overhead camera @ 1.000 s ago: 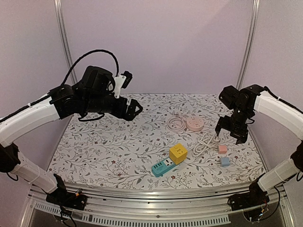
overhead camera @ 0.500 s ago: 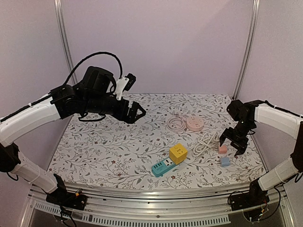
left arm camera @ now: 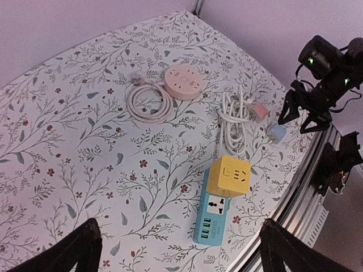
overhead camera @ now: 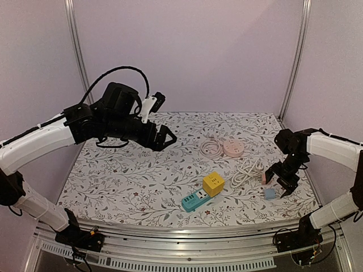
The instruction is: Insert the plug
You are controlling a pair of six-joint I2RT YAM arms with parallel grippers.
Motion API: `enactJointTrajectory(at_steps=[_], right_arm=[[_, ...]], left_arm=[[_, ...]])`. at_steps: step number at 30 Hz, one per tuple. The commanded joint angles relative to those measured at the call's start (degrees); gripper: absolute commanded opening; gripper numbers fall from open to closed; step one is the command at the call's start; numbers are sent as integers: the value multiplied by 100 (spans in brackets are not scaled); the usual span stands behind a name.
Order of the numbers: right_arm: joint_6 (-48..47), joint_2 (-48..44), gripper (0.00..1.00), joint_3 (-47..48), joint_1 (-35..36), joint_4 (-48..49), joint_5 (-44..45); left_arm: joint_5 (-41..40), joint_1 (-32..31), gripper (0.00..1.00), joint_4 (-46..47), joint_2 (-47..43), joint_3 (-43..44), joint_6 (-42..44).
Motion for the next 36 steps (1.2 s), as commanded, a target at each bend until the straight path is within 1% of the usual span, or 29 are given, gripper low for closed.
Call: enactJointTrajectory(at_steps=[1, 7, 18, 36], right_arm=[[685, -247, 81, -288, -56, 320, -289], [1223, -391, 79, -635, -59, 772, -468], [1598, -316, 77, -694, -57, 1021, -109], [1696, 287, 71, -794, -60, 1291, -109]], left_arm=[[75, -65, 97, -41, -23, -46, -85], [30, -65, 97, -128, -141, -107, -82], [138, -65, 96, -153, -152, -142, -86], [162, -64, 96, -67, -142, -318, -105]])
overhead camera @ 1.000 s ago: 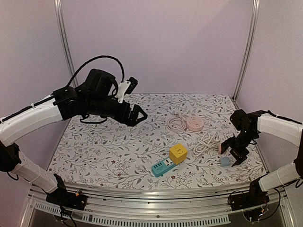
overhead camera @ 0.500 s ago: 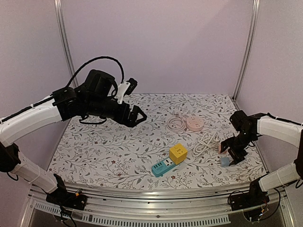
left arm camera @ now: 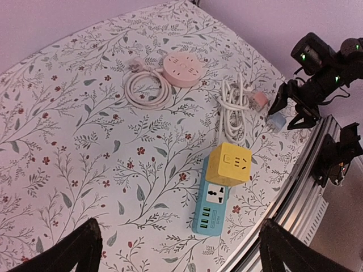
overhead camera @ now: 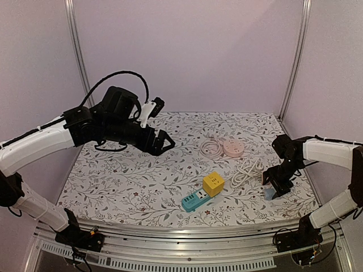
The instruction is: Insert the plug
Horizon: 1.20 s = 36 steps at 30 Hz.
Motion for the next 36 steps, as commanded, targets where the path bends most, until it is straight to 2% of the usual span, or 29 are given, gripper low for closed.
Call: enactJointTrajectory(at_steps=[1, 23, 26, 29, 31, 36], right_arm=[[38, 156, 71, -100, -38, 101, 148], [-154, 514, 53, -68, -56, 263, 312], [-231, 582, 53, -12, -56, 200, 380], [-318, 681, 64, 34, -54, 229, 342], [-372, 718, 68, 107, -56, 192, 350], [-345, 727, 69, 129, -56, 138, 344]], left_arm=[[52, -58, 96, 28, -26, -96, -30], [185, -32, 96, 36, 313, 150, 76], [194, -30, 96, 38, 333, 151, 74], [198, -30, 96, 45, 362, 151, 80], [193, -30, 96, 48, 367, 158, 83], [196, -22, 96, 67, 406, 168, 96]])
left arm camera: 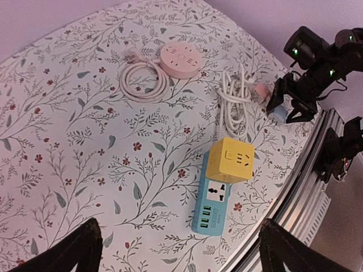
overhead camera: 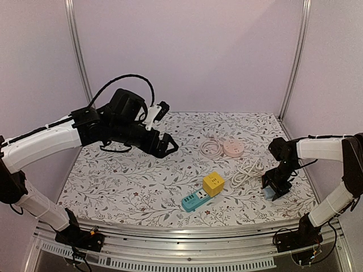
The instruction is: Insert the plug
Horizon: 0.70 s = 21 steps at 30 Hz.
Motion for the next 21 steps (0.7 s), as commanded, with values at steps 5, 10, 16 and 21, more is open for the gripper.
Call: enactJointTrajectory(at_steps=[5, 10, 16, 21], right_arm=[[33, 51, 67, -6, -24, 38, -57], [90, 32, 61, -143, -26, 171, -176], [84, 12, 48, -202, 5, 276, -275], [-157, -164, 36, 147, 39, -165, 22]], left_arm=[[62, -15, 96, 38, 141, 127, 77], [106, -4, 96, 47, 150, 107, 90], [178, 51, 96, 10, 168, 130, 147], [198, 113, 96, -180, 191, 290, 276]])
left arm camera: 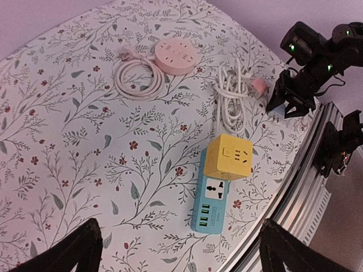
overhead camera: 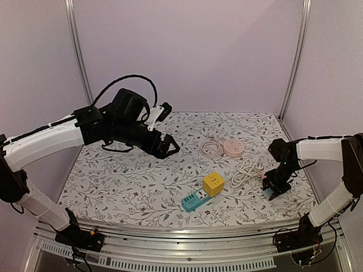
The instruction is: Insert the plug
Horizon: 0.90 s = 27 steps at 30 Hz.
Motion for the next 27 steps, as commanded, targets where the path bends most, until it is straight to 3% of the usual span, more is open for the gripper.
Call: enactJointTrajectory(at_steps=[1, 8, 15, 20, 27], right_arm=[[-332, -223, 32, 355, 42, -366, 339], [-1891, -887, 18, 1001, 111, -64, 349], [-3450, -1617, 17, 1252, 148, 1151, -584], [-3422, -1813, 17, 1510, 299, 2078, -1328], [-2928, -1183, 15, 2663, 770, 1872, -675]], left_arm=[[91, 93, 96, -185, 82, 272, 184], [357, 207, 96, -303, 77, 516, 235], [749, 288, 96, -303, 98, 787, 111], [987, 293, 96, 8, 174, 915, -262], [813, 95, 94, 535, 581, 1092, -923]])
